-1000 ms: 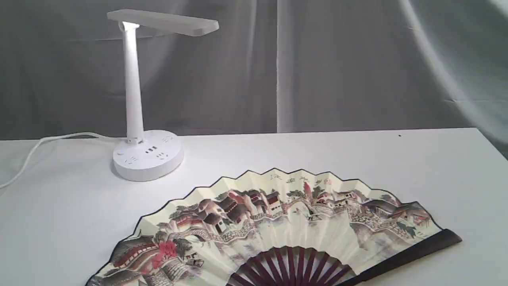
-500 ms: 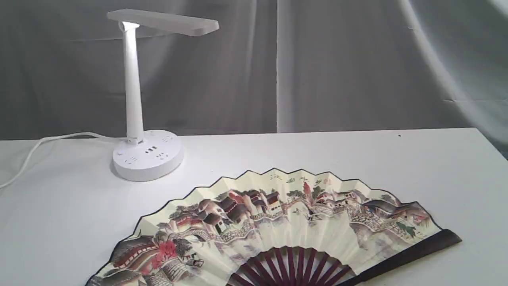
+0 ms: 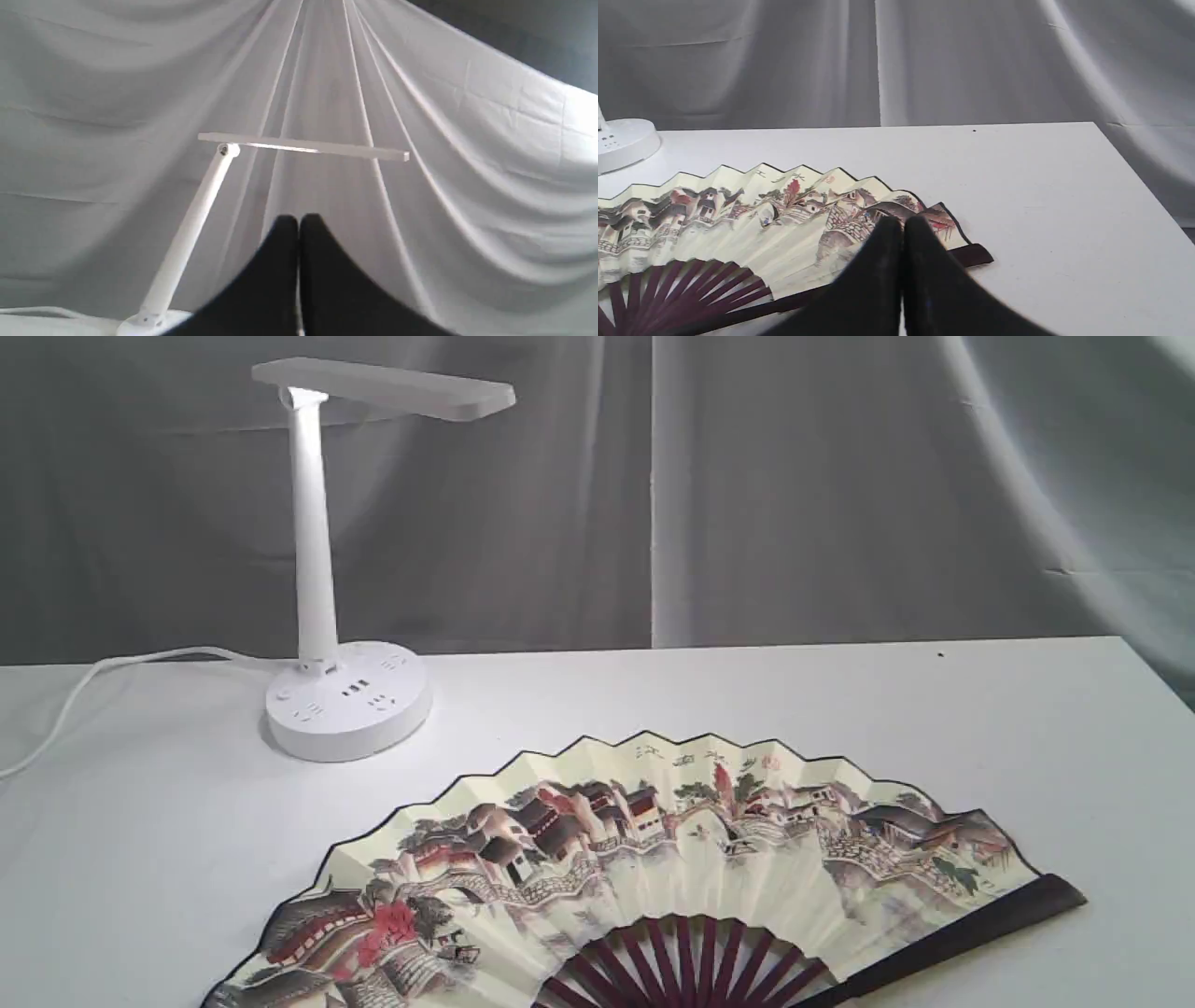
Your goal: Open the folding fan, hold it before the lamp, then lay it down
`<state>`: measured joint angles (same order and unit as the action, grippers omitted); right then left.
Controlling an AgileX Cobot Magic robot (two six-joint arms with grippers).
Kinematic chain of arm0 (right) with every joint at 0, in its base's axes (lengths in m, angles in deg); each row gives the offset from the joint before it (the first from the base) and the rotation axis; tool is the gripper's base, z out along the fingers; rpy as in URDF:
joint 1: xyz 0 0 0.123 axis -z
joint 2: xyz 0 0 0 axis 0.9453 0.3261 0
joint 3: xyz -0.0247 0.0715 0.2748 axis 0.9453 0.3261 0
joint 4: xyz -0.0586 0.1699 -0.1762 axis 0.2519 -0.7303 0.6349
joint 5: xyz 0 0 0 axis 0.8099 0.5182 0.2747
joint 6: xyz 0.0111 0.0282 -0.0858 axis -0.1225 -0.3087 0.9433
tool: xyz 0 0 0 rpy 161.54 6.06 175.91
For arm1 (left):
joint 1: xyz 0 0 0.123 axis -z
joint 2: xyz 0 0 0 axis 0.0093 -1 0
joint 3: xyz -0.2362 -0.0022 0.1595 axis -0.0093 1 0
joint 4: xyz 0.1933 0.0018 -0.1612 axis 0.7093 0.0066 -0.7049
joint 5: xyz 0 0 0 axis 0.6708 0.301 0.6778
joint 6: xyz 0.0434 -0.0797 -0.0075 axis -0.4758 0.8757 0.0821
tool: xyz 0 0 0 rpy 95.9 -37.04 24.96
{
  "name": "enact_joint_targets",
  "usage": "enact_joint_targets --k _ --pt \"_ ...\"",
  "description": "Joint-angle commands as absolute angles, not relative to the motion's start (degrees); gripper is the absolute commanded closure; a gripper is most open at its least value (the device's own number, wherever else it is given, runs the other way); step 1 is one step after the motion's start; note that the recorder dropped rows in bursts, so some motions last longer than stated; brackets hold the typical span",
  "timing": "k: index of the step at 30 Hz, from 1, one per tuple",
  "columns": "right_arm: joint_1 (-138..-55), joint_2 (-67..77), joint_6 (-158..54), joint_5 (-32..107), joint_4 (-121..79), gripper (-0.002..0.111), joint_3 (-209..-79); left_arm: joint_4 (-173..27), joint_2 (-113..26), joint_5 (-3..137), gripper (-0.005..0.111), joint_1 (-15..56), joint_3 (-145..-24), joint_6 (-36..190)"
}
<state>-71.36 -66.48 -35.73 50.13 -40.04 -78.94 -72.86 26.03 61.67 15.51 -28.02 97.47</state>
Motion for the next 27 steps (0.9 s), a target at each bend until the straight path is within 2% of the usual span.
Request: enact_joint_targets --k 1,5,12,20,27 --pt "-70.97 -66.83 -35.82 50.38 -40.15 0.108 -78.76 -72.07 26.25 66.29 0.107 15.80 -27.60 92.60" --pt "-70.97 -66.83 -35.82 50.38 -40.15 0.108 -78.76 -71.82 26.25 68.59 0.107 14.04 -27.02 90.99" --pt "-70.97 -66.83 -35.82 50.38 -40.15 0.108 -78.76 -71.82 26.25 68.48 0.107 4.11 -23.57 93.81" --pt "-70.97 -66.83 -35.82 50.38 -40.15 0.108 -78.76 -71.82 26.25 69.24 0.107 7.30 -23.57 94.39" --pt "-70.97 -66.83 -35.82 50.38 -40.15 0.108 -78.76 -70.76 26.25 76.80 0.107 7.42 -23.57 94.39"
